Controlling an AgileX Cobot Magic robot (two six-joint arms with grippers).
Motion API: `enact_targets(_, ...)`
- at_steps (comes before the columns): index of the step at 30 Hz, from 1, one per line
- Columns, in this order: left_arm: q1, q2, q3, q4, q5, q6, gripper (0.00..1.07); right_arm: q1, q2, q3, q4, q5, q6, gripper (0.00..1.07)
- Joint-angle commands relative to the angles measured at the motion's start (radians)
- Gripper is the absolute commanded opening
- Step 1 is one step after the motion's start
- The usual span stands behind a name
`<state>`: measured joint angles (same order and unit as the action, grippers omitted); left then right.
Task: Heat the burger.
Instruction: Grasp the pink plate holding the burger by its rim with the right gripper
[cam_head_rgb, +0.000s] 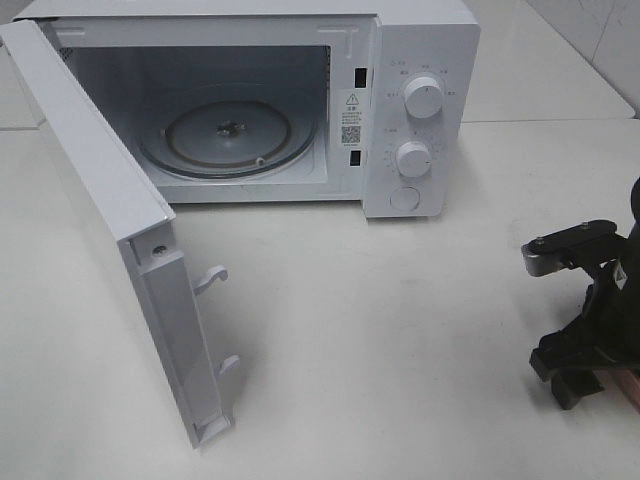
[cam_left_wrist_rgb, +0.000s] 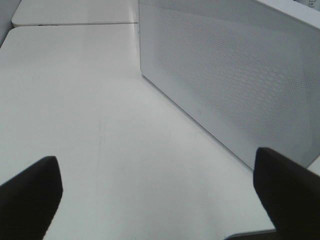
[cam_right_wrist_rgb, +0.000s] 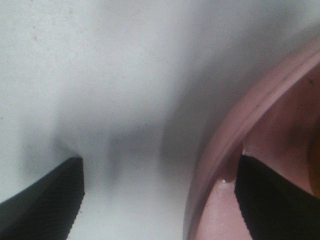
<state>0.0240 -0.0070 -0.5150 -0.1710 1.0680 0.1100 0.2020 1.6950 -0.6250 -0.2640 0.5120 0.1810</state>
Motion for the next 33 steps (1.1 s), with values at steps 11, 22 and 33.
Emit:
enact_targets(11,0.002,-0.007,0.0,-0.009,0.002,-0.003,0.96,-0.005,0.012,0.005,-0.142,0.019,0.18,0.0)
enact_targets(22,0.002,-0.007,0.0,-0.009,0.002,-0.003,0.96,-0.001,-0.007,0.003,-0.148,0.033,0.201,0.0)
enact_targets(33,0.002,-0.007,0.0,-0.009,0.002,-0.003,0.96,0.035,-0.085,0.003,-0.177,0.089,0.228,0.0)
